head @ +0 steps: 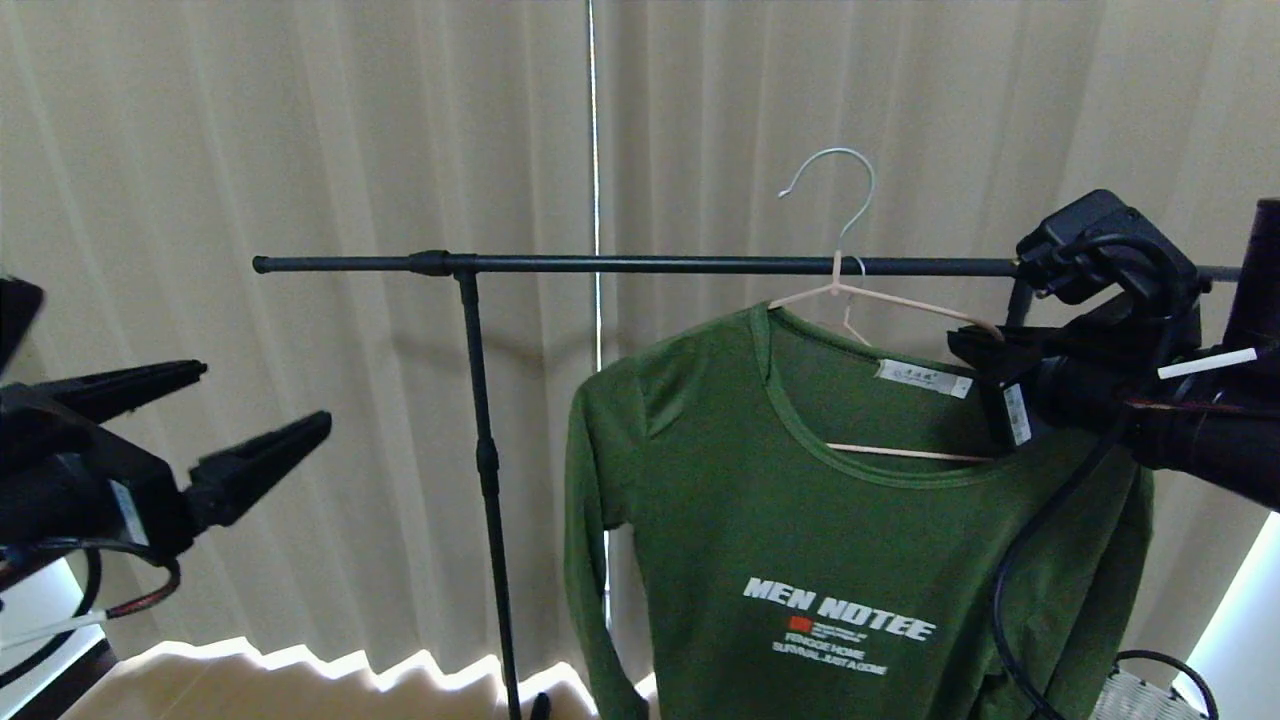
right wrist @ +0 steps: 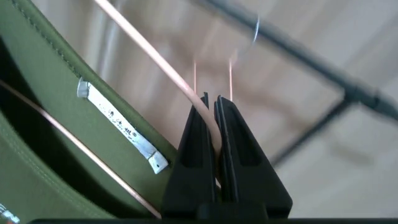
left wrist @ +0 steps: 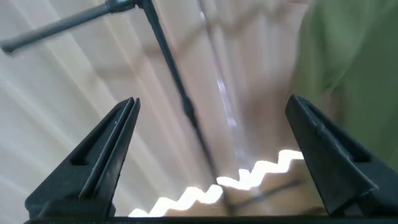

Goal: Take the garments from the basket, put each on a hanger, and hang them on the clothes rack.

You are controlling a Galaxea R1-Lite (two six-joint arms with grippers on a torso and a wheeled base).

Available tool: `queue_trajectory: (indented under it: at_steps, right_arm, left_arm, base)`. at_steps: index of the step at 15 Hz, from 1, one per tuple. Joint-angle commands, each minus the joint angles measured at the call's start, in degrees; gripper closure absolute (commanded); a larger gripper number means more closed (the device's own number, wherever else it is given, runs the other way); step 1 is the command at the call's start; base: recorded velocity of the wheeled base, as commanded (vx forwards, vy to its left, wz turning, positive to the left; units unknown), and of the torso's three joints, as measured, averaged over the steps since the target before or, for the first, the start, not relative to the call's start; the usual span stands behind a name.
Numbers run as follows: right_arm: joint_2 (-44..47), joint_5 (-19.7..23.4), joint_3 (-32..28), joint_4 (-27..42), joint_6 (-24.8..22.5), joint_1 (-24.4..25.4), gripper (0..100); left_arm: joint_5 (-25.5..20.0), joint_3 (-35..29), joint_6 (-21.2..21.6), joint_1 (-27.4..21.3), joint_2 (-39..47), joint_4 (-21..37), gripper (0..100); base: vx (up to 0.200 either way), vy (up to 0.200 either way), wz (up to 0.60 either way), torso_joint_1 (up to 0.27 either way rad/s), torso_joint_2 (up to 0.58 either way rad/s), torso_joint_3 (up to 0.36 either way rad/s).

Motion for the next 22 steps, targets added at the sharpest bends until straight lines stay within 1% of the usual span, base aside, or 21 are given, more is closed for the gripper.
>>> queue_trajectory:
  at_steps: [1,3,5,7,10,13,22]
  right_arm:
    - [0.3,-1.9,-2.6,1.8,0.1,0.1,100]
    - [0.7,-2.7,-2.6,2.2,0.1,0.0,100]
    - [0.7,-3.5,-2.5,2.2,0.1,0.0,100]
    - [0.7,-4.4,-2.4,2.2,0.1,-0.1,100]
    - [0.8,-4.5,-2.1,2.2,0.1,-0.3,100]
    - [1.6,-4.5,-1.5,2.1,0.2,-0.4,100]
    - [1.1,-4.5,-0.4,1.8,0.3,-0.3,100]
  left_arm:
    - [0.0,0.9,-2.8,0.1,-4.2,-0.5,0]
    - [0.0,5.6,-3.0,0.2,-5.4,-4.8,0]
    - [0.0,10.8,-2.7,0.2,-6.3,-12.2,0]
    - [0.0,12.4,-3.0,0.2,-5.8,-15.9,0]
    - [-0.2,12.8,-2.2,0.0,-5.3,-16.5,0]
    - [-0.2,13.1,-2.4,-0.1,-4.7,-16.5,0]
    - [-0.2,13.7,-2.1,-0.1,-4.7,-16.5,0]
  base:
    - [0.0,0.0,0.0,0.0,0.0,0.0]
    - [0.0,0.0,0.0,0.0,0.0,0.0]
    - [0.0,0.0,0.0,0.0,0.0,0.0]
    - [0.0,0.0,0.0,0.0,0.0,0.0]
    - [0.0,0.0,0.0,0.0,0.0,0.0]
    - [0.0,0.0,0.0,0.0,0.0,0.0]
    - [0.2,0.0,0.0,0.002,0.0,0.002]
